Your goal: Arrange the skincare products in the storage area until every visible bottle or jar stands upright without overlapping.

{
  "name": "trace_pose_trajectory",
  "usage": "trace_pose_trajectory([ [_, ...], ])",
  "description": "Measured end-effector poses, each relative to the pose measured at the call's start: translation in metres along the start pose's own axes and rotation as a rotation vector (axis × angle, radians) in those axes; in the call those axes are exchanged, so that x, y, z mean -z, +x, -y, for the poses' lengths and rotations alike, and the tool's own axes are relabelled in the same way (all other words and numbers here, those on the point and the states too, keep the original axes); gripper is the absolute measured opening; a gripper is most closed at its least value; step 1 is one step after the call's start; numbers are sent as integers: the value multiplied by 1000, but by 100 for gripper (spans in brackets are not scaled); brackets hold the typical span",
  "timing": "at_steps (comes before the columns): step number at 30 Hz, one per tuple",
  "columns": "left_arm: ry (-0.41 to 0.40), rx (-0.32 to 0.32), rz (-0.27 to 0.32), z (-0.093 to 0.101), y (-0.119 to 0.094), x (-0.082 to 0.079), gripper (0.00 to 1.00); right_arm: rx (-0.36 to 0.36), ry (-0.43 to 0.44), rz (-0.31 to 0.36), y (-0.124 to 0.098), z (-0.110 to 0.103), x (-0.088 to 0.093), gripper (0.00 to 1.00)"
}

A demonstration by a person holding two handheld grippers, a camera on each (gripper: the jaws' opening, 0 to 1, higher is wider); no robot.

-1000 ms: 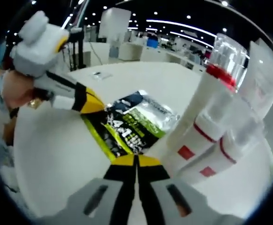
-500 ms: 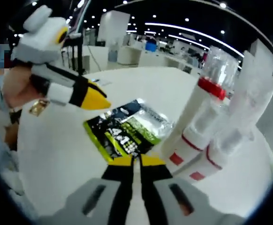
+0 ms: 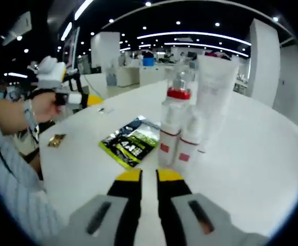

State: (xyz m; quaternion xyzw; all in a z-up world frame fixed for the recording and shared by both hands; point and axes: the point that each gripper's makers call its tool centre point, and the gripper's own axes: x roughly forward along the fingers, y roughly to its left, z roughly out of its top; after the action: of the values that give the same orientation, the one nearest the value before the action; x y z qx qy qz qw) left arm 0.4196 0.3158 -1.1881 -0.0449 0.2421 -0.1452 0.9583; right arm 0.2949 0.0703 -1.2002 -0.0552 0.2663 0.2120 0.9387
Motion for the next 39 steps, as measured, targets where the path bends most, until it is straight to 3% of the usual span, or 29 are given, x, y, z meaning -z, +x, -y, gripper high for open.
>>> trace_pose_trajectory([
  [3, 3, -40, -16, -19, 4, -3, 38, 40, 47, -7, -7, 13, 6, 9],
  [9, -30, -73, -170, -47, 18, 6, 46, 78, 91, -4, -14, 24, 7, 9],
  [18, -29, -96, -286, -55, 37, 5, 60, 88, 104, -12, -17, 23, 11, 9],
  [20, 5, -130, -370, -62, 43, 12, 61, 87, 97, -15, -19, 22, 12, 9],
  [25, -13, -134, -476, -61, 54, 19, 62, 98, 91, -21, -24, 25, 14, 9],
  [28, -31, -140, -526, -62, 58, 20, 62, 104, 91, -29, -26, 26, 16, 9],
  [32, -66, -137, -655, -62, 57, 33, 61, 114, 91, -39, -29, 28, 20, 9],
  [34, -63, -138, -665, -62, 59, 34, 61, 116, 90, -41, -30, 29, 20, 9],
  [38, -32, -193, -746, -70, 57, 45, 59, 121, 82, -46, -30, 29, 21, 9],
  [39, -4, -191, -724, -72, 60, 41, 56, 123, 83, -47, -31, 29, 21, 9],
])
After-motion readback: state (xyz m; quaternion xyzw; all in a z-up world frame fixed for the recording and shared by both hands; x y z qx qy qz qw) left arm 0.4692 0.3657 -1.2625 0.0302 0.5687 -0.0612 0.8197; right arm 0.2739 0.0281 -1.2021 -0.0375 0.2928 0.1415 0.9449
